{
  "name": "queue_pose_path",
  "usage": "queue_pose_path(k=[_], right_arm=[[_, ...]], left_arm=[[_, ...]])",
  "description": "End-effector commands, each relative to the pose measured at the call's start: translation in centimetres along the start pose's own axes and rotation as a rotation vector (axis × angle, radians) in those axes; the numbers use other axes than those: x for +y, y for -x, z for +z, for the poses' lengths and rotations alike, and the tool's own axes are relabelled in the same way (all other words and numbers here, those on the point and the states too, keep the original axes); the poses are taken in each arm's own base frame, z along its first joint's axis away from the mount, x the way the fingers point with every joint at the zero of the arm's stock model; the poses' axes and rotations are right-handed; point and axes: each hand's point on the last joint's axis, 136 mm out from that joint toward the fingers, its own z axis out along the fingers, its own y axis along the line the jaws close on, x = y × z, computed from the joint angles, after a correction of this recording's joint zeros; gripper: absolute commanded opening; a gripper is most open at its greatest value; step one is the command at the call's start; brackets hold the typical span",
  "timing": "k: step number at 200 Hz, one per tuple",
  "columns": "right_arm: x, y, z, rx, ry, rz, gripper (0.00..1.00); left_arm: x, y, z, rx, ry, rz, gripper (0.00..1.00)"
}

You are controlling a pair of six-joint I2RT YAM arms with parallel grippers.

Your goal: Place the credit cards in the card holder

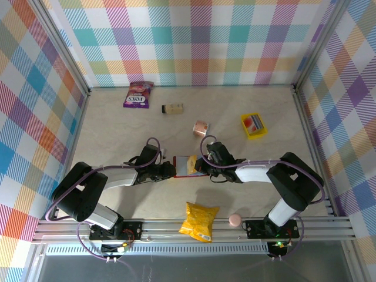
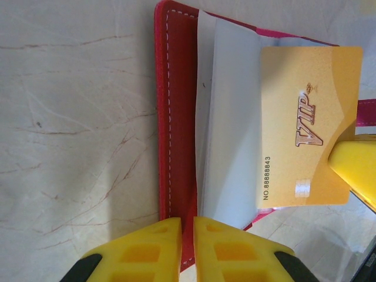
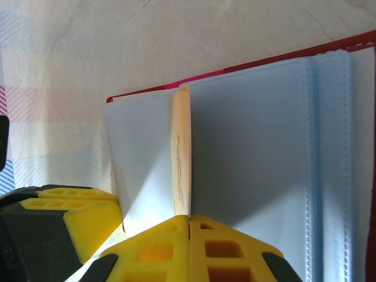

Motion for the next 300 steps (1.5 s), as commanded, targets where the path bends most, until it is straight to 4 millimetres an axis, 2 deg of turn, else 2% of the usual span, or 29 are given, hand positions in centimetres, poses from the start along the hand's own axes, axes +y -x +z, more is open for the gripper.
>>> queue_pose_path(k=[1,50,162,219,300], right_arm=[[-1.9,-1.6,0.4,0.066,-0.091,-0.008,0.0],[-3.0,-1.9,0.6,0.077,-0.143,-0.009,0.0],[-2.6,-2.4,1.9,0.145,-0.16,-0.033,0.0],[-2.5,-2.4,1.4,0.163,-0.181,-0.073,0.0],[-1.9,-2.7,2.1,0.226,-0.178,-0.125,0.0]], left_arm=[[0.5,0.2,0.3,0.007,0.022,0.005,0.14],[0.6,0.2,0.2,0.005,0.025,0.007,0.14],[0.6,0.1,0.3,0.01,0.026,0.008,0.14],[0.7,0.2,0.3,0.009,0.03,0.008,0.14],[0.6,0.2,0.2,0.005,0.031,0.013,0.14]])
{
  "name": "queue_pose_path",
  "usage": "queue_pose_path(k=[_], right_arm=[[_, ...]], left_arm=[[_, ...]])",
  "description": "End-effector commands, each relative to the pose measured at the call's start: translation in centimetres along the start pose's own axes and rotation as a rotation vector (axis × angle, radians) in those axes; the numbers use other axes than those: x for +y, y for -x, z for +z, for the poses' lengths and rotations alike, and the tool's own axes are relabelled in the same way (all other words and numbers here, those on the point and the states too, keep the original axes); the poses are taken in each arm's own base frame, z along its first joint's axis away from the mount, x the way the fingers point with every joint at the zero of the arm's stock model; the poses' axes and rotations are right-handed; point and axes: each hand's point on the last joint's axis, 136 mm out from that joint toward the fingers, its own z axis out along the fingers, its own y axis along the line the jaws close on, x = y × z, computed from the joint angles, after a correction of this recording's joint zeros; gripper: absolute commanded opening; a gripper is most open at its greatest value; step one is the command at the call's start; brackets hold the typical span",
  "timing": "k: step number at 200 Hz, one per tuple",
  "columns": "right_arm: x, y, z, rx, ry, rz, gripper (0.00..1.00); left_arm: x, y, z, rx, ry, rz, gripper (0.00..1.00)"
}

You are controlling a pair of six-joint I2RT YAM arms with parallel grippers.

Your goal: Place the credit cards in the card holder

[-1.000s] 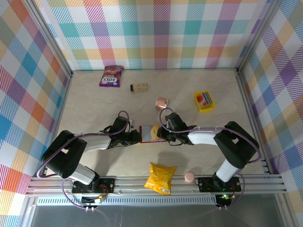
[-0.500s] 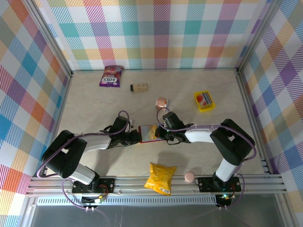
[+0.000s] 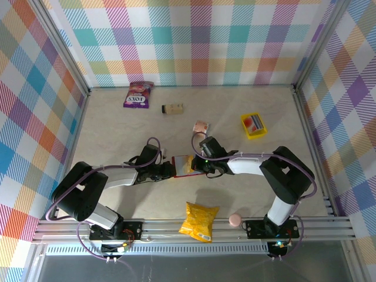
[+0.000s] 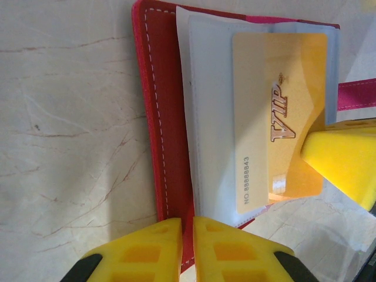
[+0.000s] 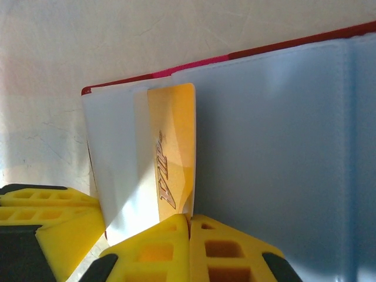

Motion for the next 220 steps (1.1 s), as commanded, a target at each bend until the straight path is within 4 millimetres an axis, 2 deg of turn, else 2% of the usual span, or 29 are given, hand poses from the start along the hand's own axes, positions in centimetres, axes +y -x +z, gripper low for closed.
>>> queue_pose_path(k=[1,44,70,89,114,137,152,184,220], right_arm=[[-1.9,-2.6,0.8,0.117,-0.083,-0.028,0.0],[-1.6,-2.5,0.8,0.13,-0.083,-0.043,0.0],[-0.8,-1.8,0.0,0.11,-0.08,-0.061,0.21],[-0.4,-1.1,-1.4,0.088,-0.11,-0.078,0.31],[-0.1,0.0,-3.4,0.036,-0.14,-0.103,0.38],[-0.6,0.8,-5.4,-0.013,-0.202,-0.106,0.41],[-0.1,1.1,-6.0,-0.012,-0.205,-0.136,0.43],[1.9,0.9,-5.1,0.086,-0.162,-0.179,0.43],[1.8,1.1,-3.3,0.136,-0.192,-0.168,0.41]], left_arm=[[0.6,0.2,0.2,0.004,0.03,0.002,0.14],[0.8,0.1,0.1,0.003,0.036,0.003,0.14],[0.8,0.2,0.2,0.002,0.039,0.004,0.13],[0.9,0.2,0.2,0.001,0.042,0.004,0.13],[0.9,0.3,0.0,-0.005,0.046,0.009,0.13],[0.9,0.3,-0.1,-0.007,0.048,0.011,0.13],[0.8,0.3,0.0,-0.005,0.045,0.011,0.13],[0.7,0.3,0.0,-0.002,0.037,0.012,0.14],[0.7,0.4,-0.2,-0.013,0.038,0.018,0.14]])
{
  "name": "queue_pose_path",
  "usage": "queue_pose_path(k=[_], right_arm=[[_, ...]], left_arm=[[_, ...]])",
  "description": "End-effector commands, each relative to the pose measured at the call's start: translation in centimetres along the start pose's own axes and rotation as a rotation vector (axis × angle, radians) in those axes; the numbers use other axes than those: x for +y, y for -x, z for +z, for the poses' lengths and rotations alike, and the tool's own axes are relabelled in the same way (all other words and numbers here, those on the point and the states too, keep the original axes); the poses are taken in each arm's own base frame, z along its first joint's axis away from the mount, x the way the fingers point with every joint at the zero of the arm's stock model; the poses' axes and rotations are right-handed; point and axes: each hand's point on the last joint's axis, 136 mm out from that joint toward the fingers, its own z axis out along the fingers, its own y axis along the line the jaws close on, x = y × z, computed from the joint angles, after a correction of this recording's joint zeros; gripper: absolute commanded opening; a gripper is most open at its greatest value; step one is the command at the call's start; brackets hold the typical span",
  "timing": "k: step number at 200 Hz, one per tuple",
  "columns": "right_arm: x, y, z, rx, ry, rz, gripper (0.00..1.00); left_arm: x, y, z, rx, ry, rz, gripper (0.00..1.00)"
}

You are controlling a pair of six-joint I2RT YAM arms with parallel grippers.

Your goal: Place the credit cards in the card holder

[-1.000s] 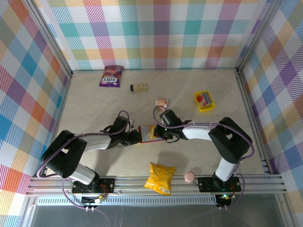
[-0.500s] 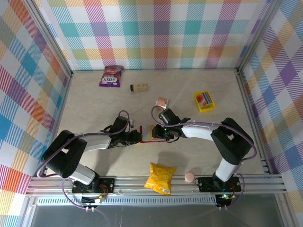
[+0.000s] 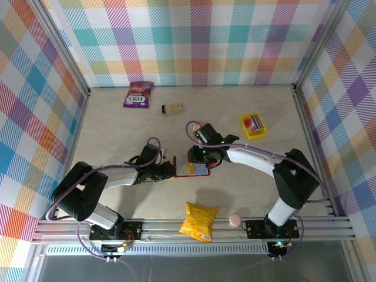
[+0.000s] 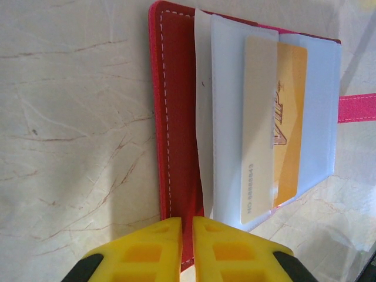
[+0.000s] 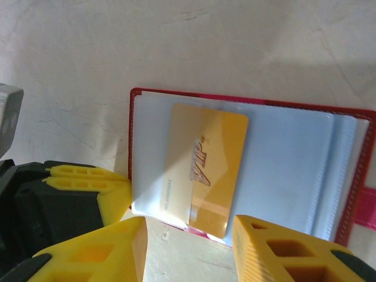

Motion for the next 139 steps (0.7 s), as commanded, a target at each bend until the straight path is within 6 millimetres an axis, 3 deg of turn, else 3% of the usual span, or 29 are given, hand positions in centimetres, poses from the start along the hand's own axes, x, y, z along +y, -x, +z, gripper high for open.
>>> queue_pose_path(k=[1,62,139], right_arm=[[-0.5,-1.4,1.2,0.097,-0.037,-0.016,0.41],[-0.9,-0.8,3.2,0.138,-0.093,-0.026,0.41],[0.0,-0.2,3.3,0.137,-0.082,-0.043,0.4]], left_arm=[[0.7,0.3,-0.2,-0.01,0.035,0.009,0.14],[0.2,0.5,-0.4,-0.023,0.015,0.02,0.14],[-1.6,1.6,-3.4,-0.146,-0.044,0.07,0.19]])
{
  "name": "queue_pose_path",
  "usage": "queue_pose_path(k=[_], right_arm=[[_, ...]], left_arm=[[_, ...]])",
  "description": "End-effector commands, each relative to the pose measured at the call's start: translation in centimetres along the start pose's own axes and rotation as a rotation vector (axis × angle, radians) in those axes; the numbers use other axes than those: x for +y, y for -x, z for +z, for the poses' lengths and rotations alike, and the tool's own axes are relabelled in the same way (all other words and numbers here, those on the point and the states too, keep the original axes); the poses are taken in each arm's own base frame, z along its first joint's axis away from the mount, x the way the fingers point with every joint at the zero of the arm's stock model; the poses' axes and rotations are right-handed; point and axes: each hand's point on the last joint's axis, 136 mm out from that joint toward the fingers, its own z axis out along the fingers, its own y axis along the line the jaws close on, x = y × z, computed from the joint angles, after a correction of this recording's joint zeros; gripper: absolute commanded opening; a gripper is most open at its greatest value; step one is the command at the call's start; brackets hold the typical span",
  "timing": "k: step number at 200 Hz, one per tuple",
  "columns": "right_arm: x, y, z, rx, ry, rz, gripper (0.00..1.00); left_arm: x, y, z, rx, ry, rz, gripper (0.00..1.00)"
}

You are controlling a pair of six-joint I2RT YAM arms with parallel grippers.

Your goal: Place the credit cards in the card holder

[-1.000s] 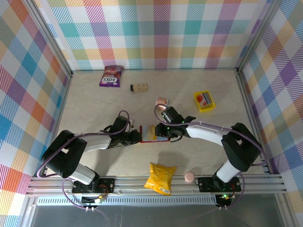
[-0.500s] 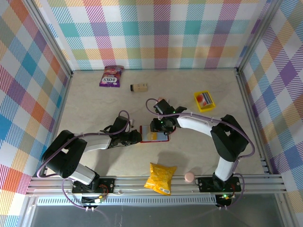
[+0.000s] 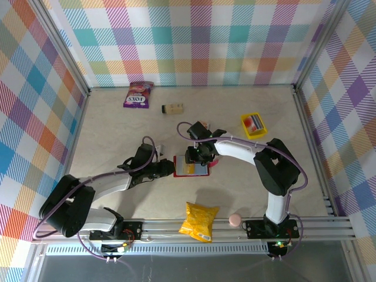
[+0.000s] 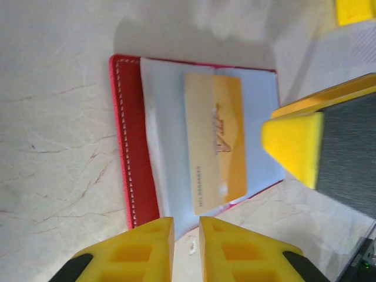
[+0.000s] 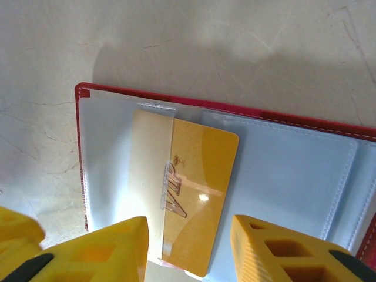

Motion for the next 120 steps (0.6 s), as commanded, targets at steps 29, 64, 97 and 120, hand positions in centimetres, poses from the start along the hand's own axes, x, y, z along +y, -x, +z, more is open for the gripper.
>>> queue_pose_path(k=[29,64,97,120], right_arm=[[1.2,0.0,0.5,0.035,-0.007,-0.045,0.39],[0.8,0.0,1.3,0.052,-0.041,-0.044,0.41],[0.6,0.0,2.0,0.065,-0.052,-0.042,0.42],[0.8,0.1,2.3,0.072,-0.046,-0.041,0.42]], left_arm=[[0.9,-0.2,0.1,0.009,0.028,0.002,0.19],[0.8,-0.4,0.5,0.022,0.011,-0.009,0.19],[1.1,-0.6,0.9,0.034,0.023,-0.015,0.18],[1.5,-1.0,1.5,0.056,0.029,-0.025,0.17]])
